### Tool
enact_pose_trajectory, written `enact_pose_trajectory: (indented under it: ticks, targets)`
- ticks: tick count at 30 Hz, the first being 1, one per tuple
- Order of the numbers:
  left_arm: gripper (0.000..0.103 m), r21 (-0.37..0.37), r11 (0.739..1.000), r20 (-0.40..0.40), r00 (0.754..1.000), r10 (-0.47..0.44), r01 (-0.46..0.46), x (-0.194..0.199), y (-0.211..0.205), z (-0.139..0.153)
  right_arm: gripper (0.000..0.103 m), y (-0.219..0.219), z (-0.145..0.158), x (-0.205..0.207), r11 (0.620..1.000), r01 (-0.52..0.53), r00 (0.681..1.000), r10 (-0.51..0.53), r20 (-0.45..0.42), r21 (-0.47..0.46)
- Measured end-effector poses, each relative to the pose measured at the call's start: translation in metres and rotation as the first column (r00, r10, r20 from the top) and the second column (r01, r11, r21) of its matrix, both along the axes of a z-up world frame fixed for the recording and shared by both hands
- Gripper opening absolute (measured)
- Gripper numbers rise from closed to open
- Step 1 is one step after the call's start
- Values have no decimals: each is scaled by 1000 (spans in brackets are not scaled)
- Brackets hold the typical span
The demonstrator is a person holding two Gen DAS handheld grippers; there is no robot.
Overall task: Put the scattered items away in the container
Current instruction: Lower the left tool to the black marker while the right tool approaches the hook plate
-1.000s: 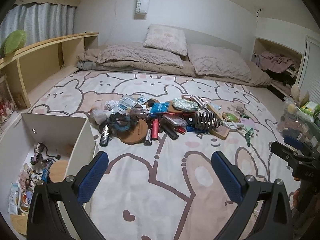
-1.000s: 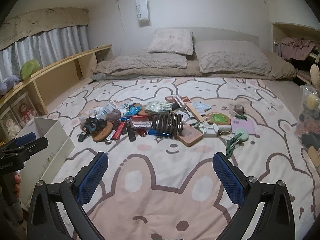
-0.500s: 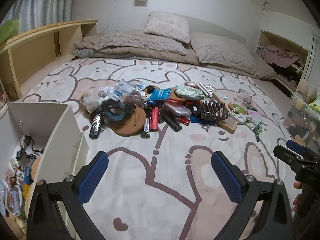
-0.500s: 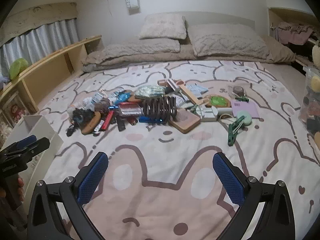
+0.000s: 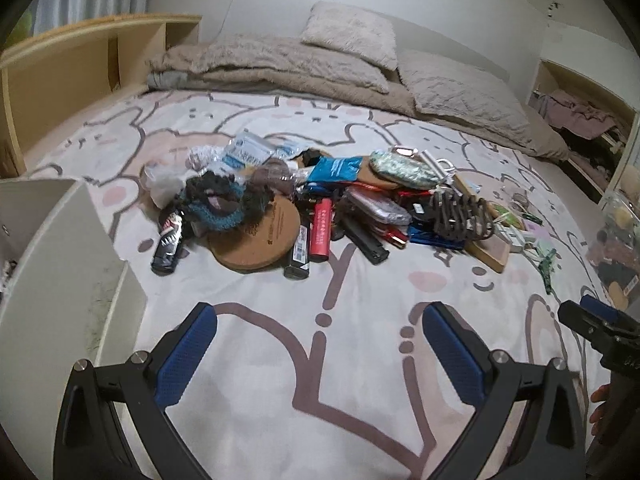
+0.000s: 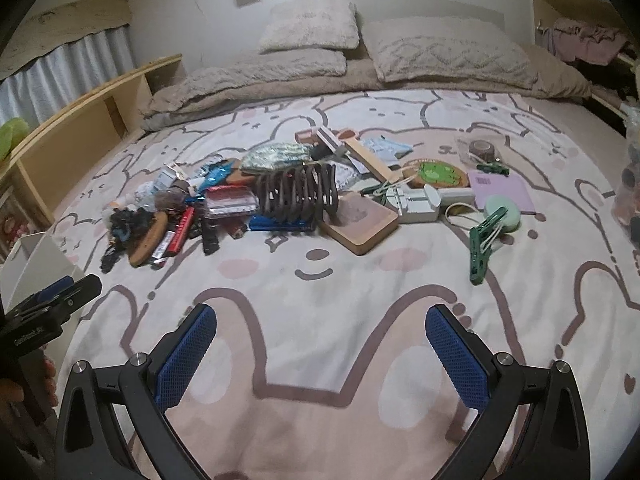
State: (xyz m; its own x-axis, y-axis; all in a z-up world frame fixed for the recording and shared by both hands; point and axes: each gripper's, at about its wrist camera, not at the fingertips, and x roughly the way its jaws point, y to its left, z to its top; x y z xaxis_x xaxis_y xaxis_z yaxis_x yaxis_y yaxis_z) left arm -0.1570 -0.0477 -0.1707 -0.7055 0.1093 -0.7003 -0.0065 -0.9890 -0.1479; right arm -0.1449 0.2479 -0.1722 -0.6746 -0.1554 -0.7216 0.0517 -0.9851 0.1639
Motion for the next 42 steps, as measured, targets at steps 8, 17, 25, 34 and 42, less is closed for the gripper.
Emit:
enact_pose_trajectory:
  ticks: [8,17,25,34,42]
  targets:
    - [95,62,998,55,998,-21,18,-36,-6,-23,103,3,-22,-36,1000,6,998,-6,66,6]
    - [75,50,998,99,994,-48,43,-70,-1,-43,103,15,-41,-67,999,21,996,-17,92,-49]
    - [73,35,999,131,990,-44,40,-87,7,-63,103,22,-52,-93,997,17,992,-8,122,-78]
    - [64,35,998,139,989,-50,45,-104,2,-68,103,30,-66,-127,994,-37,987,52,149,-99]
    - [63,106,994,138,989,-52,37,-109,-10,-74,103,37,-78,-156,994,-79,987,89,135,-77]
